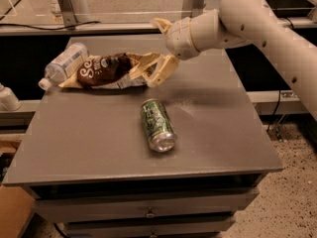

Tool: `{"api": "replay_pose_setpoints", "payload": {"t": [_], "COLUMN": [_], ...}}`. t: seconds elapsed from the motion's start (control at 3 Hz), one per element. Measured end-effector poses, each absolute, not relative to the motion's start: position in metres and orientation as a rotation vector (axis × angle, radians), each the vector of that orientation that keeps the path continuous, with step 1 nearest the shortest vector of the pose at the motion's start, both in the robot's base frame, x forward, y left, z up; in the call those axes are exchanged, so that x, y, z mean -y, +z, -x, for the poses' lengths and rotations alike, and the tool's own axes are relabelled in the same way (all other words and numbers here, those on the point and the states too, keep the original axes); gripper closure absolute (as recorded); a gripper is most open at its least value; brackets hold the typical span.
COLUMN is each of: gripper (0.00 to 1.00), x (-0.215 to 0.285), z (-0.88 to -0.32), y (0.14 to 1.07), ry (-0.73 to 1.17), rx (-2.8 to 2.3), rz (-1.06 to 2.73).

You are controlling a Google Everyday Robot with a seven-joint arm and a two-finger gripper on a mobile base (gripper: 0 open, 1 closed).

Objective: Move brown chip bag near blue plastic bottle

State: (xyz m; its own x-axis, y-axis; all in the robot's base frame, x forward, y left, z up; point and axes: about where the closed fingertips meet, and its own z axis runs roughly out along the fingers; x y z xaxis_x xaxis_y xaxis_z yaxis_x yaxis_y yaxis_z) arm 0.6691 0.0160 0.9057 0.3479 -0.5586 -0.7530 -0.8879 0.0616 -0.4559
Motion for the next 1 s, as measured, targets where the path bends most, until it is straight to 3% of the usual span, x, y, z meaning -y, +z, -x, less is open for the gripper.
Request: {"api": "replay_pose_setpoints", "payload": {"t": [0.67,1.0], "gripper": [0.0,0.0], "x": [0.083,0.083], "z": [-0.729,-0.729], "y": [0.929,0.929], "ry": [0.236,0.236], "rx": [-1.409,-1.409], "rz": [1.533,1.533]}}
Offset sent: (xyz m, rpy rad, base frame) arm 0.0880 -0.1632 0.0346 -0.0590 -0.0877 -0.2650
